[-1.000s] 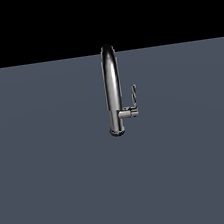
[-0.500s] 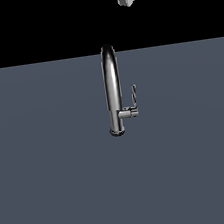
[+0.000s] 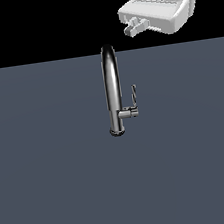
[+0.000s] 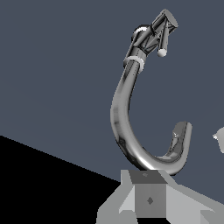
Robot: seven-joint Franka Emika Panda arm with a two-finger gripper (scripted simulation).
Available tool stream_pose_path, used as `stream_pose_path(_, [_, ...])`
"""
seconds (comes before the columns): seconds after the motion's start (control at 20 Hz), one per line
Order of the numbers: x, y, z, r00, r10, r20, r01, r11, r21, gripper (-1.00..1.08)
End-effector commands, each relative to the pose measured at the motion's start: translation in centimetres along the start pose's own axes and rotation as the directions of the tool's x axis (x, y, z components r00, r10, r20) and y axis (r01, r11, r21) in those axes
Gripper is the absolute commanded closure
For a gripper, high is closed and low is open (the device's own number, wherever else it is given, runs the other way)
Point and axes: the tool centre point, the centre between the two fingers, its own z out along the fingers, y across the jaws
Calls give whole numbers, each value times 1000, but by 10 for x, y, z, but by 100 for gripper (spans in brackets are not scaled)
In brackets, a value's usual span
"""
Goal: Turn on the faucet by rotating a designated handle.
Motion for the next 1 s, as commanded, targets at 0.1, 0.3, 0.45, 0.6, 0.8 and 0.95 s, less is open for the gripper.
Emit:
stream_pose_path(0.1, [37, 0, 7, 991, 86, 103, -96, 991, 92, 108])
stream_pose_path(0.3, [70, 2, 17, 966, 157, 203, -192, 967, 168, 108])
stream_pose_path(0.45, [94, 5, 27, 939, 202, 279, -266, 939, 216, 108])
stream_pose_path(0.6, [114, 8, 38, 908, 236, 347, -333, 908, 253, 108])
stream_pose_path(0.8, [135, 12, 51, 867, 267, 420, -405, 868, 286, 108])
stream_pose_path(0.95, [146, 14, 60, 842, 281, 461, -446, 843, 302, 108])
